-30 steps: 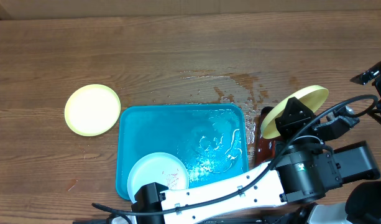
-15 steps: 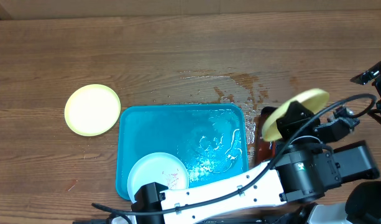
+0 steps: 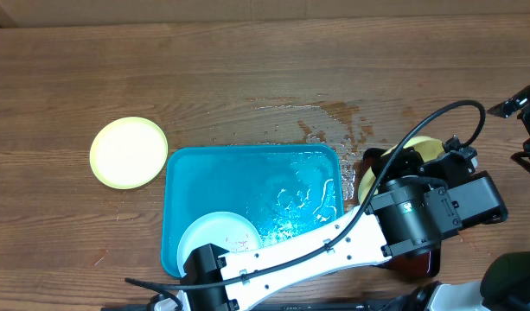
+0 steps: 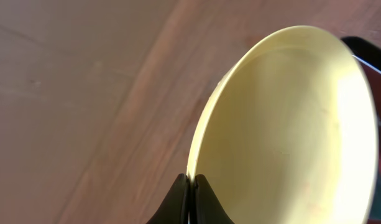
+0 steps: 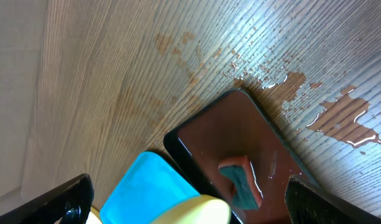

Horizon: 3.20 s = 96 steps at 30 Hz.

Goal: Clean dirty plates on tray and stack at the side
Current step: 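Carry the plate left and lower it onto the cleaned plate, releasing, then grip the white plate rim with the left gripper and drag it to tray center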

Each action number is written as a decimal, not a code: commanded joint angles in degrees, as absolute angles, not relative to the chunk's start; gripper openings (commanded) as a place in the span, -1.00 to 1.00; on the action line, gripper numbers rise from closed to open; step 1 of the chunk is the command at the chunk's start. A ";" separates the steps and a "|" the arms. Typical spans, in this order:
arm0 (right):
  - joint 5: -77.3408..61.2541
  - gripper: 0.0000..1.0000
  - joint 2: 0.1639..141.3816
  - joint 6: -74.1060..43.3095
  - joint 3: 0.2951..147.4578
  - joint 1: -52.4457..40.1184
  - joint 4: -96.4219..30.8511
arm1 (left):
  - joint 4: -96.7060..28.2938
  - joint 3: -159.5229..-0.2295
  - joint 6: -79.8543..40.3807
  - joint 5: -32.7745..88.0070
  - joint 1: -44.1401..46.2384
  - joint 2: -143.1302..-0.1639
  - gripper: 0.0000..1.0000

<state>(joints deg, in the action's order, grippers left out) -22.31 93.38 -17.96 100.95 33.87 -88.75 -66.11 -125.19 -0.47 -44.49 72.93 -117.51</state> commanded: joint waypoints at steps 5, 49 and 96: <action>-22.85 1.00 92.16 -17.47 102.48 34.15 -88.86 | -66.85 -125.71 -6.00 -28.73 66.67 -117.75 -0.92; -15.00 1.00 92.75 -14.94 102.35 13.13 -90.17 | -73.80 -108.68 -9.69 26.79 -28.84 -110.67 -0.90; -14.98 1.00 92.75 -14.48 102.35 13.13 -92.86 | -35.44 -63.37 -16.29 21.93 -33.34 -98.00 -0.23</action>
<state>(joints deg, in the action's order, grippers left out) -15.44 93.38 -14.96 100.97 13.41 -93.06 -34.76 -61.87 -17.63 19.42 -35.18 -100.05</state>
